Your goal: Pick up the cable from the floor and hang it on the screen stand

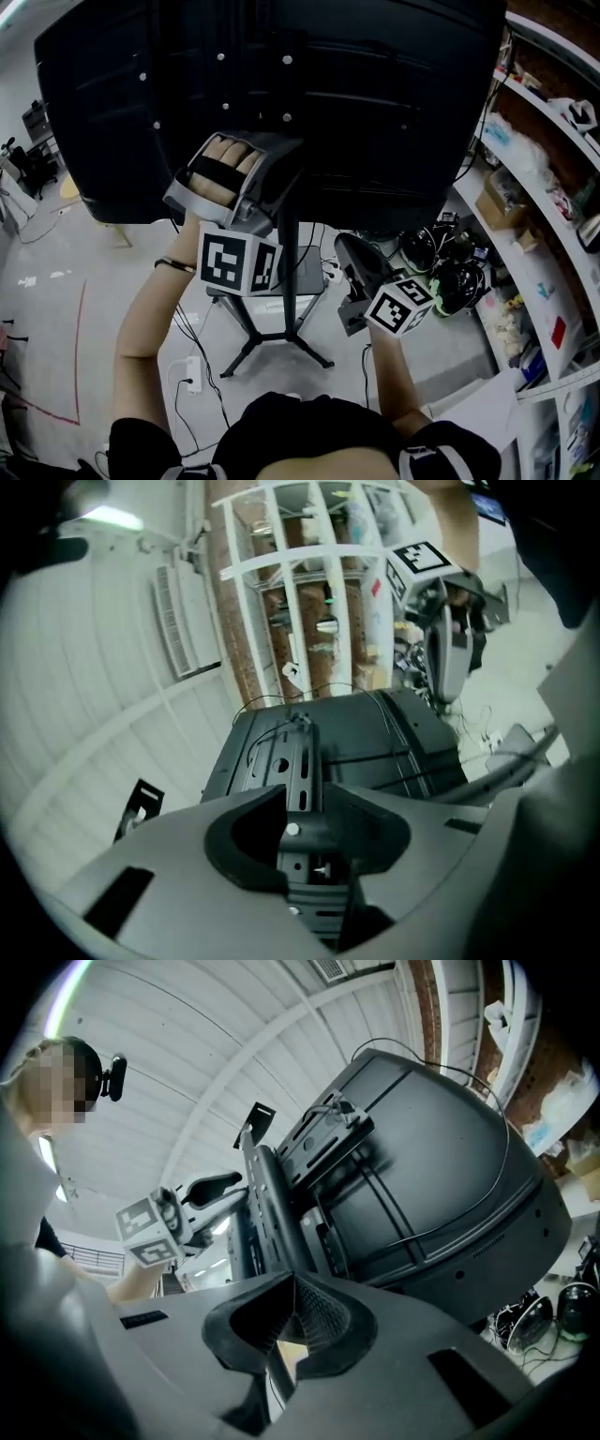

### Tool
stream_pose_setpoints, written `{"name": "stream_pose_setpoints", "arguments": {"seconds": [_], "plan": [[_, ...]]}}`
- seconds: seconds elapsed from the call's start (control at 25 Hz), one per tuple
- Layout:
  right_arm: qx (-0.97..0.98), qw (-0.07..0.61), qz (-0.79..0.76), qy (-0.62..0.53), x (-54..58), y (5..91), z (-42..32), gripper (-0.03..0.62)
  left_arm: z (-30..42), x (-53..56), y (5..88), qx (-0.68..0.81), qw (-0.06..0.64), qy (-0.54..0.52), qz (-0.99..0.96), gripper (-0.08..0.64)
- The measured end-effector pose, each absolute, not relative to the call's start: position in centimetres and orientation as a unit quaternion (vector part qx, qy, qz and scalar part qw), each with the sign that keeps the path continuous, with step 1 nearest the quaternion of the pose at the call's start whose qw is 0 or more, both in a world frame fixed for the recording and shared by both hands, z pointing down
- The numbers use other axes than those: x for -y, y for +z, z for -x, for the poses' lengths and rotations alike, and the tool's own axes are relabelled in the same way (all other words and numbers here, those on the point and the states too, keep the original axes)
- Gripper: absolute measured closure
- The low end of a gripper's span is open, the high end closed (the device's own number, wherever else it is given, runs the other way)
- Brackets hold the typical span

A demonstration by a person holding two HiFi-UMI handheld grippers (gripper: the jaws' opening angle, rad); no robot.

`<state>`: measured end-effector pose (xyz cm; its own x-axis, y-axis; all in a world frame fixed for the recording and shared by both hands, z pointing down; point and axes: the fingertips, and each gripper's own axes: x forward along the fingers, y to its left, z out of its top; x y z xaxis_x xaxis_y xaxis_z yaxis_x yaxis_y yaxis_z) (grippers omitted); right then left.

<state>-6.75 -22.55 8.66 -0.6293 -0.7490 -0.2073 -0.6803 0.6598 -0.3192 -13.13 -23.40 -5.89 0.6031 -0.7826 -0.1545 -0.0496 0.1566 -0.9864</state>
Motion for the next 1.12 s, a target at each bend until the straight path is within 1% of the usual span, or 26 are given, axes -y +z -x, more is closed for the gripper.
{"name": "stream_pose_setpoints", "arguments": {"seconds": [0.12,0.16,0.24,0.44,0.6,0.68,0.84,1.0,1.12], "plan": [[-0.879,0.188,0.425,-0.103,22.5,8.6,6.0,0.568,14.3,21.5,-5.0,-0.389,0.61,-0.183,0.666,0.542],[-0.875,0.193,0.432,-0.102,22.4,8.6,5.8,0.568,14.8,21.0,-4.5,-0.398,0.585,-0.155,0.69,0.552],[-0.867,0.201,0.446,-0.099,22.0,8.7,5.6,0.568,15.4,20.3,-3.2,-0.408,0.527,-0.102,0.738,0.552],[-0.858,0.219,0.456,-0.087,21.1,8.5,6.1,0.568,15.9,19.5,0.3,-0.386,0.356,0.021,0.851,0.552],[-0.853,0.228,0.462,-0.085,20.3,9.0,6.8,0.568,15.5,19.1,3.5,-0.353,0.232,0.065,0.904,0.552],[-0.843,0.232,0.479,-0.082,19.8,9.4,6.7,0.568,15.0,18.6,5.1,-0.342,0.193,0.072,0.917,0.554],[-0.818,0.232,0.521,-0.079,18.6,10.8,6.1,0.568,14.3,18.4,9.5,-0.325,0.14,0.076,0.932,0.554],[-0.804,0.226,0.543,-0.085,17.6,12.2,5.8,0.568,14.3,17.7,12.5,-0.319,0.064,0.078,0.942,0.552],[-0.797,0.219,0.555,-0.088,16.9,12.9,5.8,0.568,14.4,17.3,13.6,-0.317,0.041,0.076,0.944,0.554]]}}
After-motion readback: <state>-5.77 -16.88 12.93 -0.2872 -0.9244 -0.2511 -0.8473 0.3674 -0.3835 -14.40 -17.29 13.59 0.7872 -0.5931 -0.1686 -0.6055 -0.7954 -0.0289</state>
